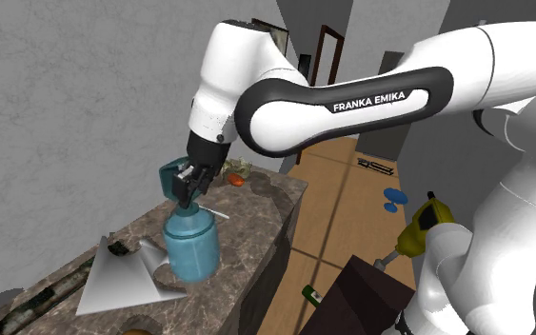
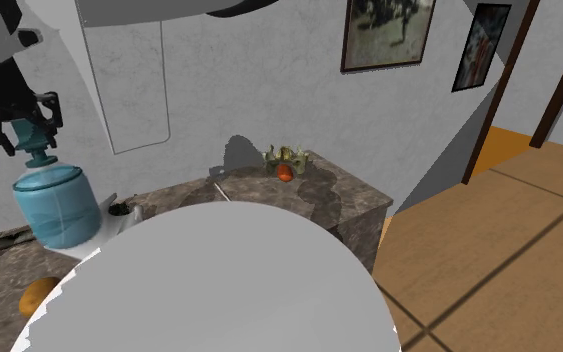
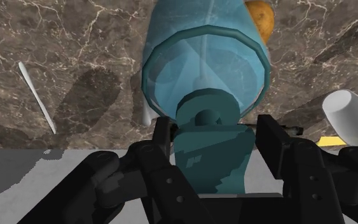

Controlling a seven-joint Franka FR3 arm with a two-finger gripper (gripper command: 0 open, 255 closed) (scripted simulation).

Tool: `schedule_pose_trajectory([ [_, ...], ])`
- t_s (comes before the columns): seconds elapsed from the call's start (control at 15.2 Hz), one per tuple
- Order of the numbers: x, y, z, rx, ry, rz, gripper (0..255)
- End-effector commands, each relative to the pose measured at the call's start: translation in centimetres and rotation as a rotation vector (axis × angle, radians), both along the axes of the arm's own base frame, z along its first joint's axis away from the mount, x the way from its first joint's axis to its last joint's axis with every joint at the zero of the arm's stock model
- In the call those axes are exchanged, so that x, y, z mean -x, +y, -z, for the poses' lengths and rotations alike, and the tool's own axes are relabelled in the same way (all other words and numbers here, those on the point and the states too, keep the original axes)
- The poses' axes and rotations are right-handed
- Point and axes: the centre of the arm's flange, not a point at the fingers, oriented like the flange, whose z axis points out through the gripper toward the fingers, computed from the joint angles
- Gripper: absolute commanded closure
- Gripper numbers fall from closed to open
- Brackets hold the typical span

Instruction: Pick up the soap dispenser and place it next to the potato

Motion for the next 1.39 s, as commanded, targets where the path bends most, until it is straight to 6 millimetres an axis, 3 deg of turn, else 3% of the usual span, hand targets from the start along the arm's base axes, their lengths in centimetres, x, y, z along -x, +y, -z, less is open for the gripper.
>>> schedule_pose_trajectory([
  [0.0, 0.0, -0.1, 1.0, -0.001, -0.002, 0.0, 255],
  [1.32, 0.0, -0.1, 11.6, -0.001, -0.002, 0.0, 255],
])
